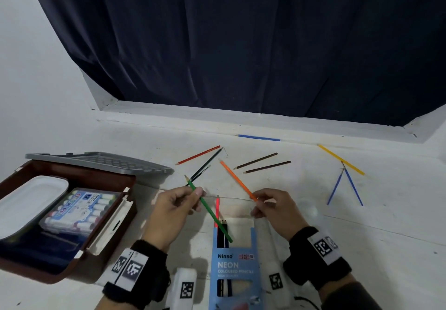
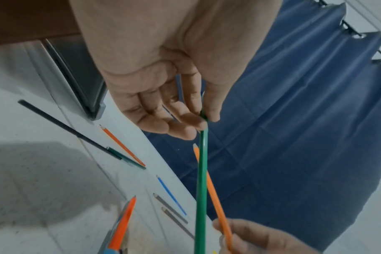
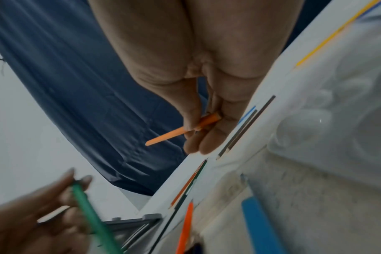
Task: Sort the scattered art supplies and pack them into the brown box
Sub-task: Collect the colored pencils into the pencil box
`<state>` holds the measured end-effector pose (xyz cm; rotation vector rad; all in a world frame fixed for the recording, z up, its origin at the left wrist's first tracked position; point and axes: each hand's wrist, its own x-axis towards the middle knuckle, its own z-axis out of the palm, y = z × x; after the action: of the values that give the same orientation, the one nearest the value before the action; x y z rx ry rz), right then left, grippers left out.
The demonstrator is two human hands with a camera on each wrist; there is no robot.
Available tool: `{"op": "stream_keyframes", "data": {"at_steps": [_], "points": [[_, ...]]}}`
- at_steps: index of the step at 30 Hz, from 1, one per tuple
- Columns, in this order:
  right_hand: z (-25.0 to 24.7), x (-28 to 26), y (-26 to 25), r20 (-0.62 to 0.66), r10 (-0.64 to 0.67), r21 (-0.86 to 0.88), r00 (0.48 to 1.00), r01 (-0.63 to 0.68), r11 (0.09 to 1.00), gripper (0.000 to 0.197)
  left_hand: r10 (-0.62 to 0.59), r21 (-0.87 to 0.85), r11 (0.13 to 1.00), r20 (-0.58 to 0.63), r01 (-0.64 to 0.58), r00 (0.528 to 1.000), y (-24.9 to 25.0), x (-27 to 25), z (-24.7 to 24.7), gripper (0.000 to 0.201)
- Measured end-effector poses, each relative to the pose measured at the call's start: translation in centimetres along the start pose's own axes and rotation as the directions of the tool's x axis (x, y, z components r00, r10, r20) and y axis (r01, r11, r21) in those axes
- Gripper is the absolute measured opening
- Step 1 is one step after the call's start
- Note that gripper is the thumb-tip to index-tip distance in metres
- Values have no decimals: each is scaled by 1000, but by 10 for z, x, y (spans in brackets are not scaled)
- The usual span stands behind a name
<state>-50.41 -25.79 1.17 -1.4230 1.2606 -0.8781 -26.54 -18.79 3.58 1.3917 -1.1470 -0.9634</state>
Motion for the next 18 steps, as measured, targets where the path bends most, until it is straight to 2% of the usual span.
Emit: {"op": "stream_keyframes", "data": {"at_steps": [2, 4, 10, 12, 15, 18], "points": [[9, -5, -1, 42, 55, 140, 998, -60, 988, 15, 12, 62, 998, 27, -14, 1000, -3, 9, 8, 23], [15, -7, 2, 52, 95, 168, 994, -103, 980, 11, 7, 124, 992, 78, -17, 997, -3, 20, 15, 27], [20, -7, 13, 123, 82, -43, 989, -78, 996, 5, -45, 386, 919, 304, -79, 951, -4, 53, 31, 31], [22, -4, 20, 131, 68, -151, 989, -47, 987, 3, -89, 513, 851, 351, -112, 932, -5, 63, 36, 32], [24, 1, 31, 121, 75, -264, 990, -40, 964, 12, -231, 704, 689, 436, -170, 870, -6, 73, 43, 36], [24, 3, 31, 103, 62, -321, 993, -26, 947, 11, -291, 797, 544, 473, -263, 832, -8, 75, 50, 43]]}}
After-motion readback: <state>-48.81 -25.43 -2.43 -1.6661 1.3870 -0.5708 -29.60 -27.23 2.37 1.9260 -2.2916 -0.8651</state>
